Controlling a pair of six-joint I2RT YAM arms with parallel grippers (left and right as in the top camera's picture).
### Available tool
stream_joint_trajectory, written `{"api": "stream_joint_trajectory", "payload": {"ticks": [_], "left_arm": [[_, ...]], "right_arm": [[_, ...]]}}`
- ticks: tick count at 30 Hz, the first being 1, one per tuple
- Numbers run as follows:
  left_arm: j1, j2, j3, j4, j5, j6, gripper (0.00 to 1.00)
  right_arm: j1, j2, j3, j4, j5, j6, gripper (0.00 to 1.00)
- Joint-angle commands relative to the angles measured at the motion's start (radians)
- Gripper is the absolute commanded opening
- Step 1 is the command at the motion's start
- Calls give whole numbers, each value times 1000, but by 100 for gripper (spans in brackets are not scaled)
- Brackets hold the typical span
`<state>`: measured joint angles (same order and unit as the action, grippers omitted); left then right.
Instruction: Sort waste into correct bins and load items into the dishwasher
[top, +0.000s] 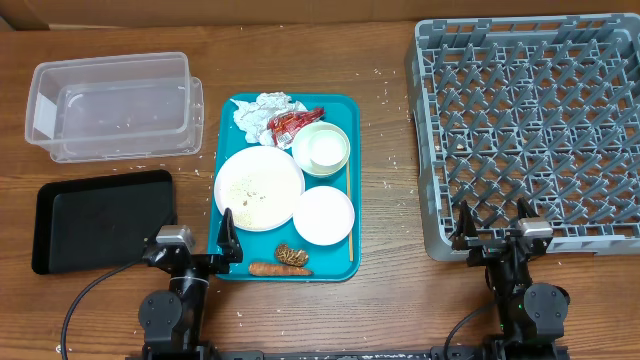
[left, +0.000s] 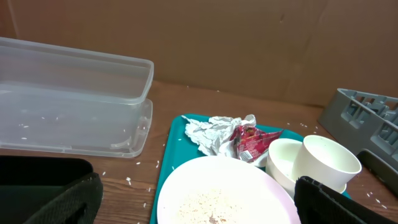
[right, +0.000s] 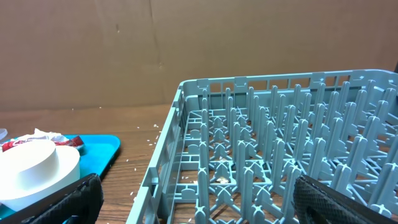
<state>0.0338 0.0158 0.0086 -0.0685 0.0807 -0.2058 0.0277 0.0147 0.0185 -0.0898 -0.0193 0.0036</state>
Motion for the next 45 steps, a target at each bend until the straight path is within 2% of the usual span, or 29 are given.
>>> {"api": "stream_joint_trajectory", "payload": {"ticks": [1, 42, 45], "left_arm": [[7, -5, -3, -3, -10, 19, 100], [7, -5, -3, -3, -10, 19, 100], [6, -5, -3, 8, 25, -25, 100]], "right_arm": [[6, -12, -10, 6, -2, 0, 100], [6, -12, -10, 6, -2, 0, 100], [6, -12, -10, 6, -2, 0, 100]]}}
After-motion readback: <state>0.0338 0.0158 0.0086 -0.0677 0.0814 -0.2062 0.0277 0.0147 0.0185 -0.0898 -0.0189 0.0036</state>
